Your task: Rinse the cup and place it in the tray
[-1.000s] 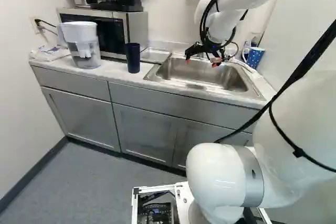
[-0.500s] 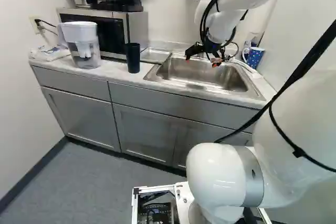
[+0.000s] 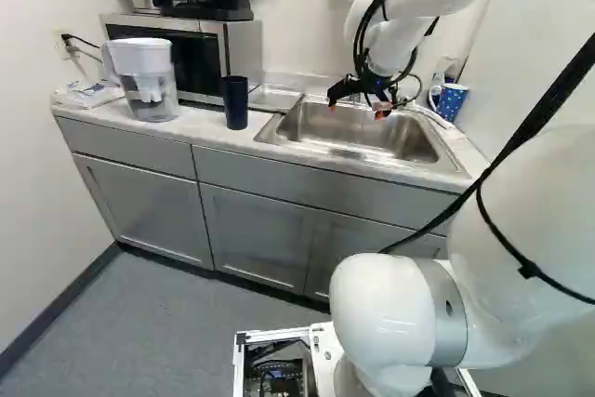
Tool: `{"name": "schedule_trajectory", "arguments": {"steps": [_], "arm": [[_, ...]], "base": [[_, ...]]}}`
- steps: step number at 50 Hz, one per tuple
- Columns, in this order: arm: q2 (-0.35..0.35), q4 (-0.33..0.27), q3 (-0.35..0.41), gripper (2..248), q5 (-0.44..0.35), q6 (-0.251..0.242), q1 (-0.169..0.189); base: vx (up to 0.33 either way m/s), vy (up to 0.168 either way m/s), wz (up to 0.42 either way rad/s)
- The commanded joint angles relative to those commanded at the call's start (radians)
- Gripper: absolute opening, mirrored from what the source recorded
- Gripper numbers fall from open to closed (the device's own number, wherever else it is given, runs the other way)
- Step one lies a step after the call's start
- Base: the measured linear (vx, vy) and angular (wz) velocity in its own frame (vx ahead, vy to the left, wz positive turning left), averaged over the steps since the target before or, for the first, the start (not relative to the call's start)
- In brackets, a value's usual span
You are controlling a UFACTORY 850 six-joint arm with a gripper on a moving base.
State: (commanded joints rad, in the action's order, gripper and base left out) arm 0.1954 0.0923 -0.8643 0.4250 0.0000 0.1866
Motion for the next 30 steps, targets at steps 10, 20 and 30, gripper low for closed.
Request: {"name": "schedule_trajectory", "arguments": {"steps": [10, 20, 30], "arm": [[-0.029, 0.000, -0.026, 247, -0.016, 0.000, -0.034], [-0.056, 0.000, -0.051, 247, -0.034, 0.000, -0.072], [-0.096, 0.000, -0.088, 247, -0.079, 0.000, -0.100]], "base": [[0.000, 0.000, 0.000], [0.000, 0.000, 0.000], [0.000, 0.000, 0.000]]}}
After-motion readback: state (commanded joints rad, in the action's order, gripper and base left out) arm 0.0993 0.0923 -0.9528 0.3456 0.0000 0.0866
